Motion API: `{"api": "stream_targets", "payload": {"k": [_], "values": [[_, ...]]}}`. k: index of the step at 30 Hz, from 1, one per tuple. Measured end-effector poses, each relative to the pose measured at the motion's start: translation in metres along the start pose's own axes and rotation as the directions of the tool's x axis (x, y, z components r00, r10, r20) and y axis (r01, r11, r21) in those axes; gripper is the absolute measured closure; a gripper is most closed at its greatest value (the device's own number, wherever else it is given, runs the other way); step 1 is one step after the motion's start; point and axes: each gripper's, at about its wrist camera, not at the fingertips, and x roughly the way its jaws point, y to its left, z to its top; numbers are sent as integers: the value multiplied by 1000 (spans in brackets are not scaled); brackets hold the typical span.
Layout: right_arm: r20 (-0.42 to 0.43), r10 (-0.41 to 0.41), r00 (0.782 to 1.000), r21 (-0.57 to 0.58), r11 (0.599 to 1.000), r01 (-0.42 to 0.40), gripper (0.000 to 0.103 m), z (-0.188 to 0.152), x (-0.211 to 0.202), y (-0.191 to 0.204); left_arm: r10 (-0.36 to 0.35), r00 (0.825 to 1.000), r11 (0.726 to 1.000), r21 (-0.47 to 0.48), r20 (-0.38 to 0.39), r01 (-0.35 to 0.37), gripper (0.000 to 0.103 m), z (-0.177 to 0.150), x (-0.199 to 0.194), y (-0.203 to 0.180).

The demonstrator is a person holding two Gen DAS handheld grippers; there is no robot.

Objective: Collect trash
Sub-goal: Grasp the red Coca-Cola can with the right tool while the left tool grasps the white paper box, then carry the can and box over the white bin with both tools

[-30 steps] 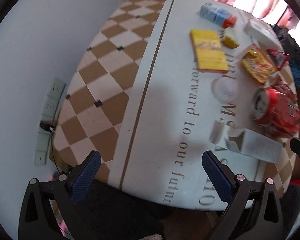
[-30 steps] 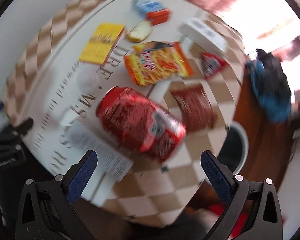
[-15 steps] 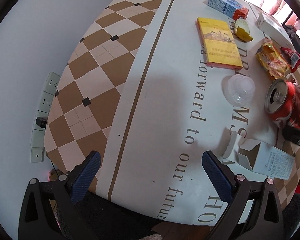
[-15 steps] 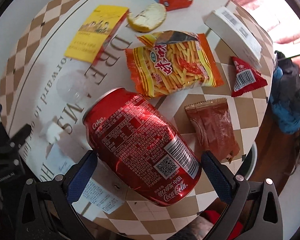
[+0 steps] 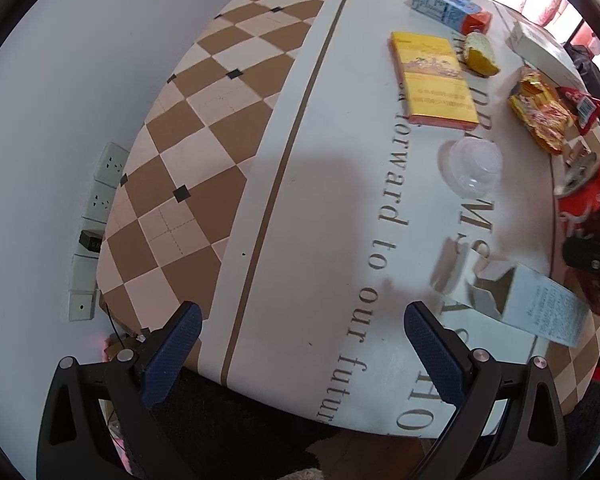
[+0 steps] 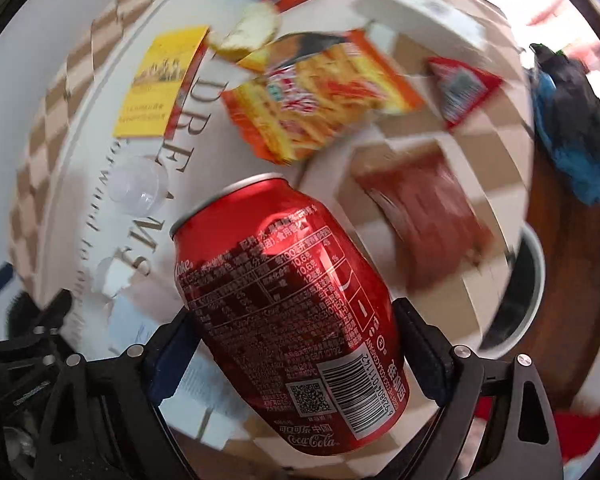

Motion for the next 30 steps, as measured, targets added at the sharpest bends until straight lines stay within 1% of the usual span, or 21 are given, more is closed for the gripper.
{"api": "stream_targets", "payload": {"k": [2,4,6,8,9,10,12,14,15,16,17,18,19,20,21,23,25,27,28,29,30], "values": [[45,16,999,67,998,-19,10,-16,-15,-13,-9,1000,1000,8,5,9,0,-1,-7,-5],[97,19,995,143,989,-32,10,-33,-28,-29,-37,999,999,7,11,37,0,-4,-21,-15],[140,13,990,240,970,-47,10,-54,-35,-47,-96,995,995,-16,11,96,0,-6,-32,-24],[154,7,988,314,948,-56,10,-73,-33,-59,-168,986,985,-44,-14,167,0,-8,-37,-37],[159,13,987,354,933,-69,10,-83,-29,-66,-223,974,973,-67,-48,220,0,-8,-36,-47],[160,20,987,394,915,-82,10,-96,-23,-70,-253,965,966,-82,-68,247,0,-8,-33,-51],[165,29,986,452,886,-101,10,-112,-10,-76,-352,927,932,-140,-132,334,1,-2,-23,-71],[173,39,984,497,859,-121,10,-124,1,-83,-413,897,903,-197,-159,381,3,1,-15,-84],[177,41,983,511,850,-127,10,-127,3,-85,-443,880,885,-238,-171,399,7,5,-8,-91],[178,39,983,523,843,-128,10,-137,2,-89,-463,868,872,-267,-181,409,14,7,-4,-97],[178,40,983,527,840,-130,10,-139,2,-91,-471,862,865,-291,-189,408,22,9,-2,-103],[179,45,983,529,838,-134,10,-142,2,-96,-476,858,857,-321,-194,403,35,11,3,-106],[175,47,983,528,839,-134,10,-144,2,-97,-478,857,853,-334,-194,400,46,10,5,-107],[175,50,983,523,842,-135,10,-145,3,-97,-484,856,846,-347,-184,404,49,10,5,-106],[176,54,983,518,844,-139,10,-145,3,-96,-477,862,849,-343,-173,401,52,10,3,-106],[173,65,983,513,846,-147,10,-148,2,-97,-437,884,881,-274,-165,385,55,8,-1,-106],[172,87,981,510,844,-165,10,-150,3,-96,-382,909,921,-153,-164,359,58,7,-9,-109],[171,111,979,511,840,-185,10,-149,5,-93,-309,938,950,-13,-158,311,60,2,-16,-106],[171,120,978,509,839,-192,10,-148,6,-91,-274,950,957,53,-149,284,61,-2,-18,-105],[169,127,977,506,839,-197,10,-147,6,-89,-239,961,956,137,-141,258,62,-4,-21,-103],[170,143,975,502,839,-211,10,-146,6,-85,-206,969,953,196,-138,230,62,-7,-22,-99]]}}
